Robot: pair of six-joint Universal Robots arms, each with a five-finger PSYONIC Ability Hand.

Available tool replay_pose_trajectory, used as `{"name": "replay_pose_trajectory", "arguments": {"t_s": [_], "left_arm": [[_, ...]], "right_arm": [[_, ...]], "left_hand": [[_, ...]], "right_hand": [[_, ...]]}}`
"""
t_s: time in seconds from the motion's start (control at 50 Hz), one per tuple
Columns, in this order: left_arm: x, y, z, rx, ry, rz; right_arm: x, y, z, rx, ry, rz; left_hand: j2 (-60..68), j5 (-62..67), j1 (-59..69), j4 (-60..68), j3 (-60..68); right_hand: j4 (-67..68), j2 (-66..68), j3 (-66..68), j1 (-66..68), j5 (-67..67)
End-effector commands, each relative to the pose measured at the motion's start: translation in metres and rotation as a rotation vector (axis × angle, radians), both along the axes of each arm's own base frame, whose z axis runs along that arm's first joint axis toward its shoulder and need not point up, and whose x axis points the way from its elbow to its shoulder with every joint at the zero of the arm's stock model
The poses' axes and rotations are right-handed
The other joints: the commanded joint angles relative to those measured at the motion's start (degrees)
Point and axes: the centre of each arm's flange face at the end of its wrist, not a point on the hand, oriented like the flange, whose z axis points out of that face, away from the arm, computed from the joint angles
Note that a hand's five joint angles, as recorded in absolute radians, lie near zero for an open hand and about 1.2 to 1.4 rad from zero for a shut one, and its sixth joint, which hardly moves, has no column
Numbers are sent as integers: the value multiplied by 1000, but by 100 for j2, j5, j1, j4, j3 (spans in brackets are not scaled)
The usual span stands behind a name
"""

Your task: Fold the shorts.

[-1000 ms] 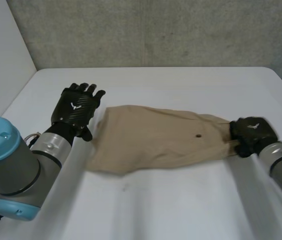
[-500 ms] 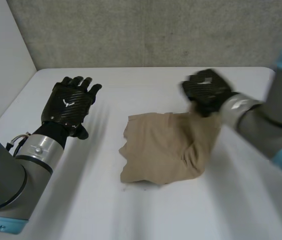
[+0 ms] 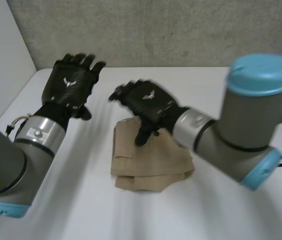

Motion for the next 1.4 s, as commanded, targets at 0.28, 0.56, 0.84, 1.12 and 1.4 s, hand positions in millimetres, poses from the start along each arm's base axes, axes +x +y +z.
{"name": "replay_pose_trajectory", "arguments": {"t_s": [0.28, 0.56, 0.84, 1.12, 1.4], "left_arm": [[-75, 16, -102, 590, -65, -104], [-51, 5, -137, 657, -167, 73], [-56, 27, -22, 430, 0, -30], [36, 8, 121, 156, 260, 183], [45, 13, 110, 274, 242, 214]], "right_arm": [[-52, -62, -73, 277, 136, -382], [-54, -68, -99, 187, 298, -394], [-62, -62, 11, -34, 94, -438], [-108, -45, 103, -176, -139, -718], [-125, -47, 88, -69, -29, -760]], "left_hand": [[233, 156, 239, 225, 180], [166, 89, 172, 158, 113], [-70, -147, -64, -78, -123], [519, 442, 525, 511, 466], [-19, -96, -13, -27, -72]], "right_hand": [[-290, -224, -190, -129, -337], [-290, -224, -190, -129, -337], [-290, -224, -190, -129, -337], [-290, -224, -190, -129, -337], [-290, -224, -190, -129, -337]]}}
